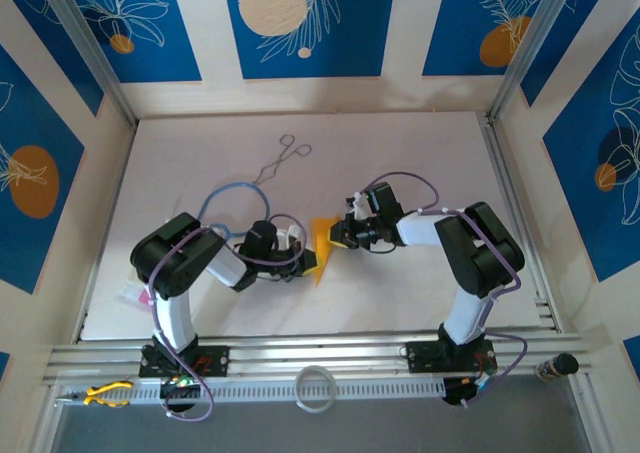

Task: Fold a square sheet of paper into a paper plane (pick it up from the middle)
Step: Fold the wing for the fifth time at the center of the table.

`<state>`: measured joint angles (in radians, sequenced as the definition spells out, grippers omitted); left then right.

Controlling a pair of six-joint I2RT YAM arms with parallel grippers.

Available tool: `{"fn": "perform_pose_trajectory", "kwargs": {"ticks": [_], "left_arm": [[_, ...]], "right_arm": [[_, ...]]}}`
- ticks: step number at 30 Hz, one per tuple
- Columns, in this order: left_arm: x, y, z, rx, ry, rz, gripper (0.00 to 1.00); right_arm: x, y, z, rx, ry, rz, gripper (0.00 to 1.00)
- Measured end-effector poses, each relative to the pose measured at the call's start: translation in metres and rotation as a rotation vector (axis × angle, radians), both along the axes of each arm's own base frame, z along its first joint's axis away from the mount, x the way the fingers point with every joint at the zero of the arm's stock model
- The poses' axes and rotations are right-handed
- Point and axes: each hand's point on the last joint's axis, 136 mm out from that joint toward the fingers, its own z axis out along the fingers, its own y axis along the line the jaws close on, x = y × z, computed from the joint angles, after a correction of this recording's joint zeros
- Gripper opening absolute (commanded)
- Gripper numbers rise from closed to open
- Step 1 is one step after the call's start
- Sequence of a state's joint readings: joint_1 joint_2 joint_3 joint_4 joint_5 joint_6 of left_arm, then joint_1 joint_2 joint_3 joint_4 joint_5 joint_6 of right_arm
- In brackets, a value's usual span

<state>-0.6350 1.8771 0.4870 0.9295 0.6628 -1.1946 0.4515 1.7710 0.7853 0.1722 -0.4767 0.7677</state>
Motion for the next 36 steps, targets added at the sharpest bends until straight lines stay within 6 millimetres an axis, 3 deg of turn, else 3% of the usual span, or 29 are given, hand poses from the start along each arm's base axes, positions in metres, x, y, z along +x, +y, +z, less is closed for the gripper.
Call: {"fn": "perform_pose_trajectory", "kwargs": {"ticks": [11,20,32,36], "left_arm": [[0.004,0.005,0.003,-0.040,0.007,0.039,0.00],[0.005,0.007,0.003,-0.043,0.010,0.049,0.00],[0.006,0.008,0.002,-0.034,0.012,0.057,0.00],[0.006,0.011,0.001,-0.019,0.016,0.063,0.09]], "right_arm": [[-0.005,0.003,-0.004,0.015,0.026,0.023,0.12],[0.006,0.019,0.004,0.043,0.000,0.064,0.12],[0.008,0.023,-0.022,0.011,0.057,0.060,0.12],[0.009,0.023,-0.022,0.011,0.065,0.056,0.12]]}}
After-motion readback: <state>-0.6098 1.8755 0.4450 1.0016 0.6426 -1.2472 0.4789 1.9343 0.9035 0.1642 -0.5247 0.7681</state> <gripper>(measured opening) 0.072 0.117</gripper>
